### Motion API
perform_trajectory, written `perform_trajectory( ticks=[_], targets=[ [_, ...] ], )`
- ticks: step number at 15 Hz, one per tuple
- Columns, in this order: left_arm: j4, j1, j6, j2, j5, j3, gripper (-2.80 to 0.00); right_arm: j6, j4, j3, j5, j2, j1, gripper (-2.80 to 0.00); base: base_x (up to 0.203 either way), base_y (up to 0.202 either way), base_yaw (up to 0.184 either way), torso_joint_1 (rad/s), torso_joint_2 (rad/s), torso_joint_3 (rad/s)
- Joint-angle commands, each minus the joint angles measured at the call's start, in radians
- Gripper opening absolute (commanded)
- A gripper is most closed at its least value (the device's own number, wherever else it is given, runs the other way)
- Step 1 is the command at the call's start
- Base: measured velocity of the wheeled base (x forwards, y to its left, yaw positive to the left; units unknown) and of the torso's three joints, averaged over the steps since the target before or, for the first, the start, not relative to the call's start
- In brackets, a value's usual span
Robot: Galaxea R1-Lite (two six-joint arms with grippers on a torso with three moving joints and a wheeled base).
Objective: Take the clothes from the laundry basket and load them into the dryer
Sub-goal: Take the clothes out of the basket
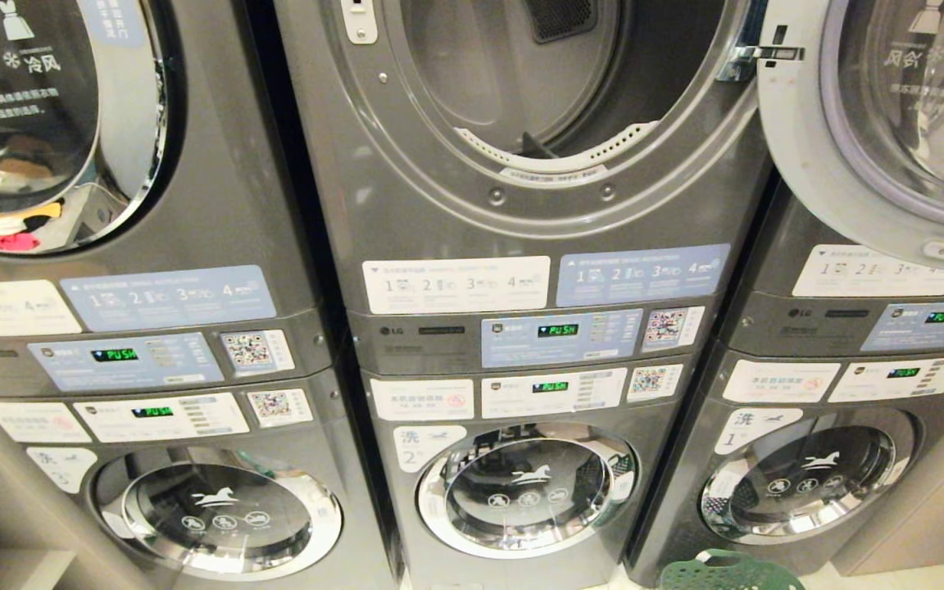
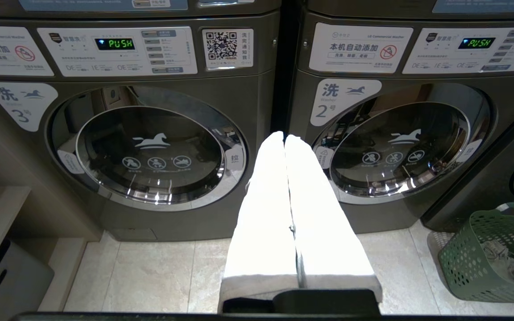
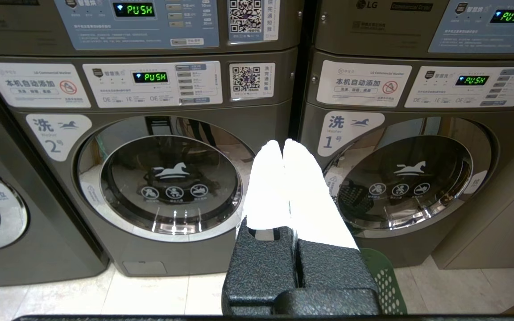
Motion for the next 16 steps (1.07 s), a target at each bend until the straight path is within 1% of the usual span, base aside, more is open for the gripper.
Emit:
perform_trajectory(
  ticks=[1, 4, 5, 14, 15, 16],
  targets=[
    [0.002, 0.000, -0.001, 0.000, 0.001, 0.000, -2.80, 0.000, 0.000, 0.000, 0.000, 0.000, 0.000, -2.80, 0.000, 0.000, 0.000, 0.000, 0.00, 0.000],
    [0.002, 0.000, -0.001, 0.000, 0.001, 0.000, -2.80, -0.002, 0.000, 0.002, 0.002, 0.000, 0.000, -2.80, 0.000, 0.000, 0.000, 0.000, 0.00, 0.000],
    [0.002, 0.000, -0.001, 0.000, 0.001, 0.000, -2.80, -0.001, 0.000, 0.002, 0.002, 0.000, 0.000, -2.80, 0.106, 0.000, -0.004, -0.016, 0.00, 0.001],
    [0.001, 0.000, -0.001, 0.000, 0.001, 0.000, -2.80, 0.001, 0.000, 0.001, -0.002, 0.000, 0.000, -2.80, 0.193, 0.000, 0.000, 0.005, 0.00, 0.001],
    [0.002, 0.000, -0.001, 0.000, 0.001, 0.000, -2.80, 0.000, 0.000, 0.000, 0.000, 0.000, 0.000, -2.80, 0.137, 0.000, -0.001, 0.004, 0.01, 0.002],
    [0.001, 0.000, -0.001, 0.000, 0.001, 0.000, -2.80, 0.000, 0.000, 0.001, 0.000, 0.000, 0.000, -2.80, 0.000, 0.000, 0.000, 0.021, 0.03, 0.003]
  ],
)
